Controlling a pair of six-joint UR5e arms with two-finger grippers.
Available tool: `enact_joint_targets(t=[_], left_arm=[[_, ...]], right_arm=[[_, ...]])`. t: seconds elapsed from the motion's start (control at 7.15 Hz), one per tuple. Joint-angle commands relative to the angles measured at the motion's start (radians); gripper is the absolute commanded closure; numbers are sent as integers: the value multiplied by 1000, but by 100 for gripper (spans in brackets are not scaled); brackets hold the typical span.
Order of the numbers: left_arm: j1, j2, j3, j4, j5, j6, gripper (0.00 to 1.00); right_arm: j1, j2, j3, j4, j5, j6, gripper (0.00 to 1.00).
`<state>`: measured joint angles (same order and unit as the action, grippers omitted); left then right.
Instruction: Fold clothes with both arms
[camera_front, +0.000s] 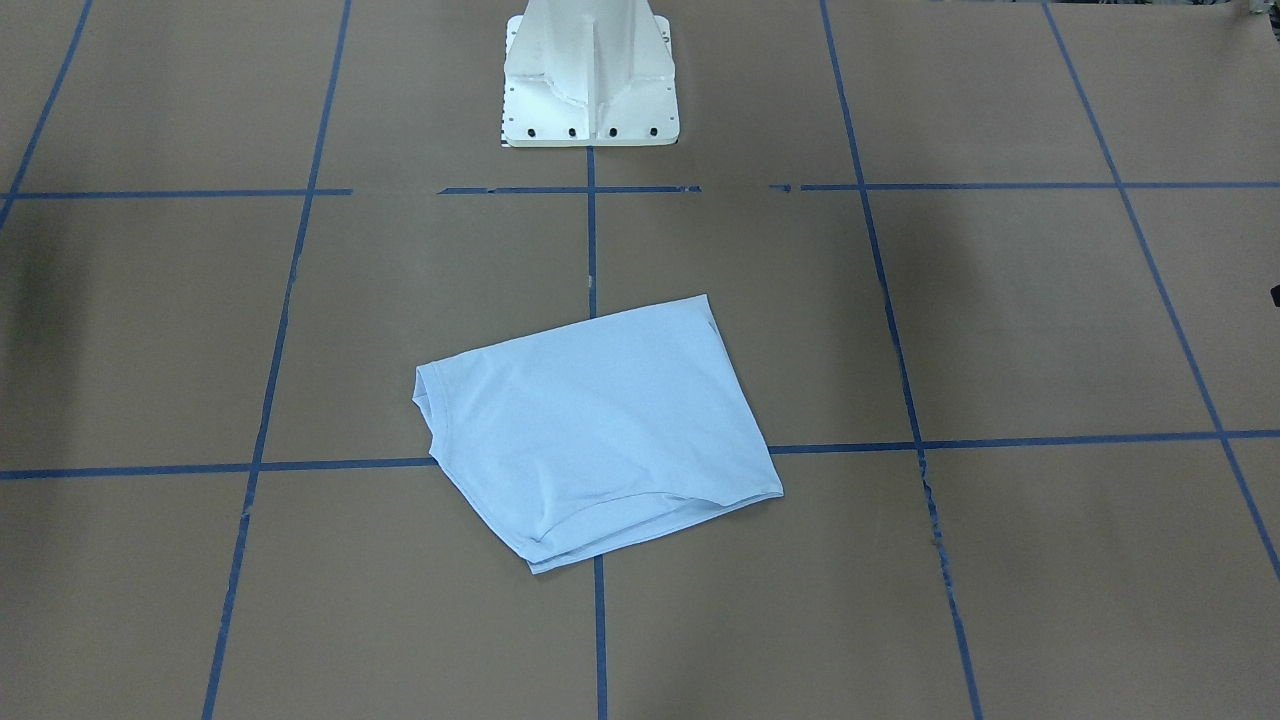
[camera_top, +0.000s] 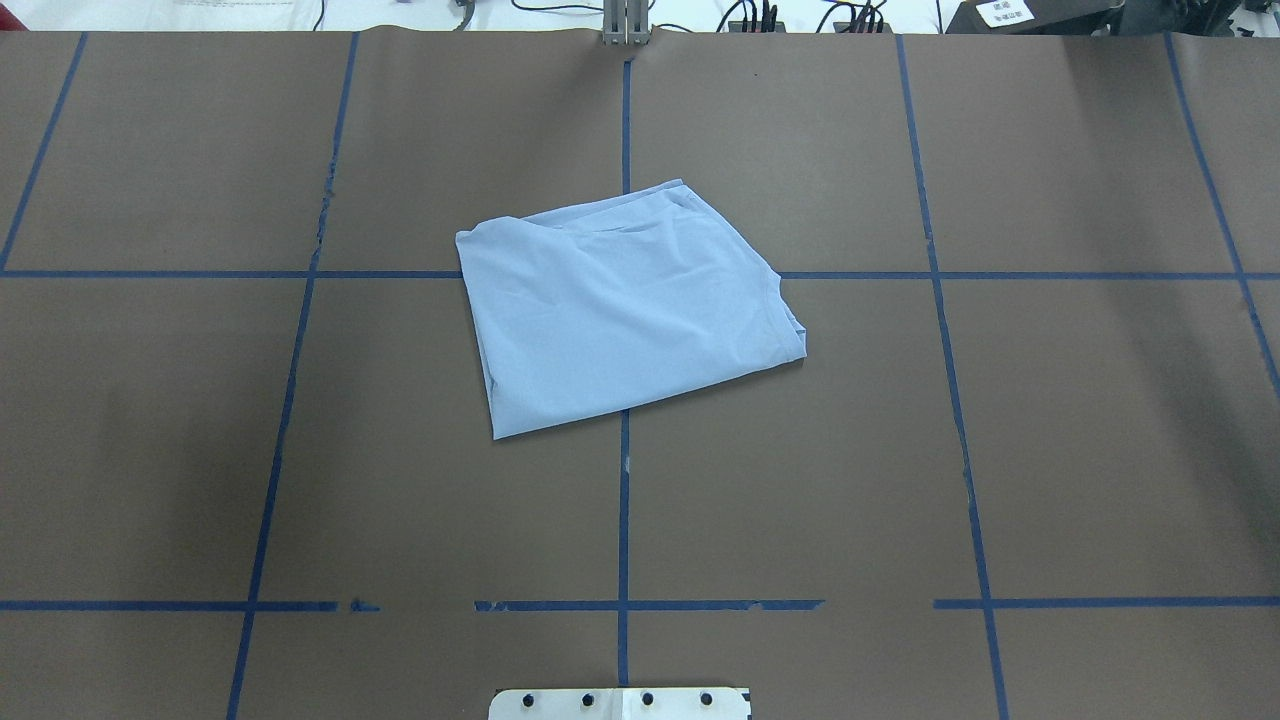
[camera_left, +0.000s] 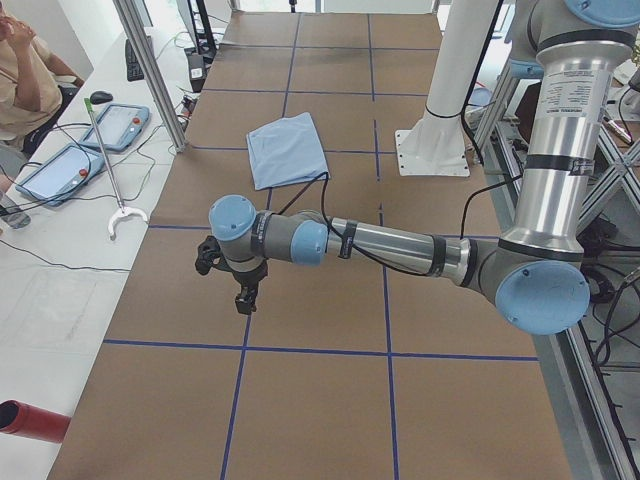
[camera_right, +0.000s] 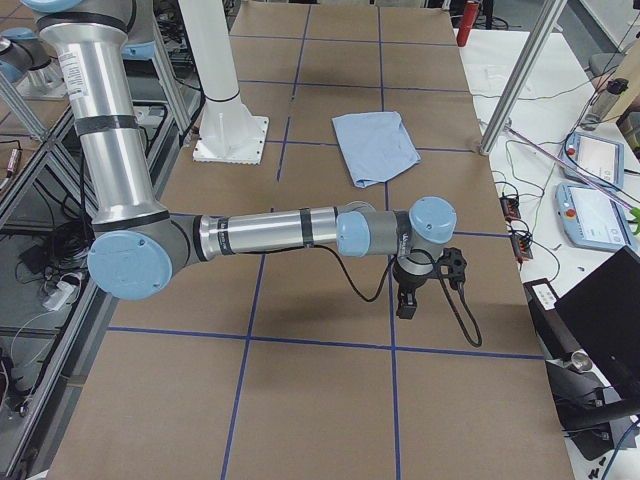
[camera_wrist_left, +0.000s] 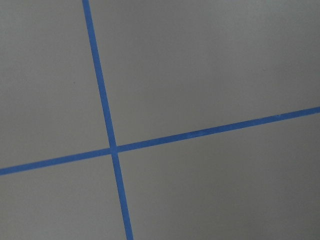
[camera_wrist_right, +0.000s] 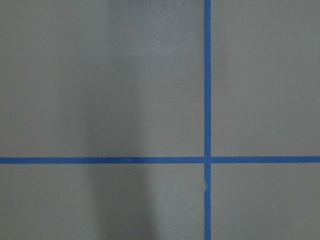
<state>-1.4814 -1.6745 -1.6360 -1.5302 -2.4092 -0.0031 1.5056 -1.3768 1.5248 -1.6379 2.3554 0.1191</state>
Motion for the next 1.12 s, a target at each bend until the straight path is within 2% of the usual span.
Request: enact_joint_targets(t=[0.0, 0.98], left_arm=[[1, -13, -30, 27, 2, -3, 0], [10, -14, -111, 30, 7, 5, 0]], right_arm=[[-1, -8, 0, 1, -2, 2, 0], [-4, -13, 0, 4, -7, 1, 0]])
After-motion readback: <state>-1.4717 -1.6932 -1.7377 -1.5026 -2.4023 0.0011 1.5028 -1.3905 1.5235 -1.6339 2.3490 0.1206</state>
